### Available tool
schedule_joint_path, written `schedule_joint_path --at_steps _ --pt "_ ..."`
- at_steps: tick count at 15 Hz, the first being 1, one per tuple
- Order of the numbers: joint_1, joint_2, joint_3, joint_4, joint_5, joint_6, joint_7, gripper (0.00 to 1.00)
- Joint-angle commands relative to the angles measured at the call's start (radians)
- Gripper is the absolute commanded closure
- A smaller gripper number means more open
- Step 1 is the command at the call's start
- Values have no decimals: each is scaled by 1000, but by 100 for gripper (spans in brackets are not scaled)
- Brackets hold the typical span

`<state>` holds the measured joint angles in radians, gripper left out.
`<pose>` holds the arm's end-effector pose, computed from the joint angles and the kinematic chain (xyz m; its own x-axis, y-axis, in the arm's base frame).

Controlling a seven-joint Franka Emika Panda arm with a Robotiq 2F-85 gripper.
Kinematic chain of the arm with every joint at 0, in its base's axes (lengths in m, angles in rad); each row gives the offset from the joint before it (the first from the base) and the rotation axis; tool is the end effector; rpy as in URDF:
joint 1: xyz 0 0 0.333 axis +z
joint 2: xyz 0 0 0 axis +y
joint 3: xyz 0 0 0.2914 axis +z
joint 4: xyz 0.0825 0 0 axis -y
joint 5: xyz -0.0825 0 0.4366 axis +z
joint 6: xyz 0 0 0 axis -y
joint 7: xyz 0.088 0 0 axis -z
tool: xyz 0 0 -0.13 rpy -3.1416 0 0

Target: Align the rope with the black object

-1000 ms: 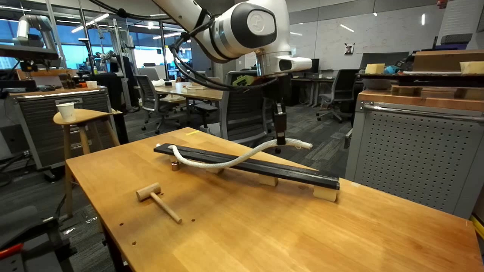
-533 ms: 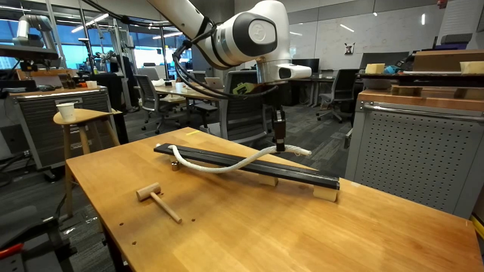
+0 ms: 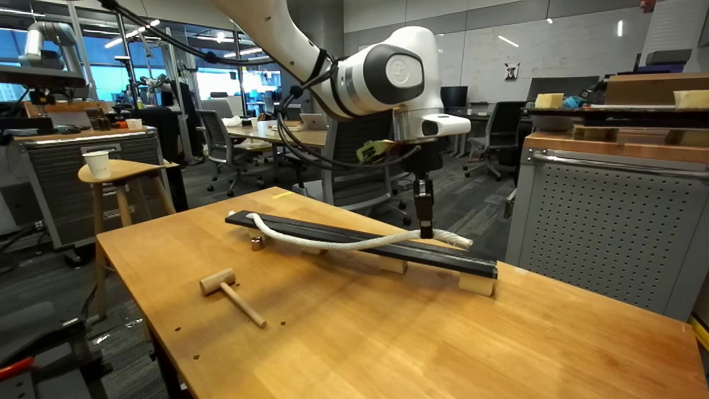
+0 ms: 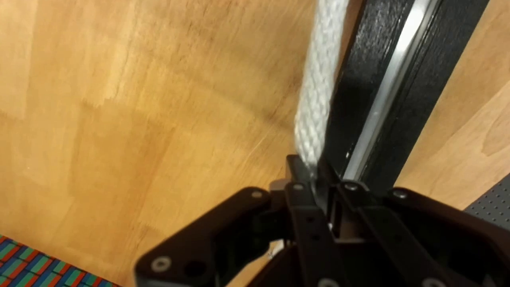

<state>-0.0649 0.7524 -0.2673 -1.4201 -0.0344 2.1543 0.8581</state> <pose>0.7214 -0.2220 0.1949 0.4566 -0.8760 0.1553 -0.8880 -0.4382 0.1393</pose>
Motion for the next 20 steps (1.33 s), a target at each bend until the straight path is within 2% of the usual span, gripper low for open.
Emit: schedule_joint_path --at_steps 1,10,20 --pt "-25 64 -2 150 8 -75 42 97" --pt "-34 138 7 251 -10 -116 48 97" --pt "-12 240 -31 314 -96 -68 107 97"
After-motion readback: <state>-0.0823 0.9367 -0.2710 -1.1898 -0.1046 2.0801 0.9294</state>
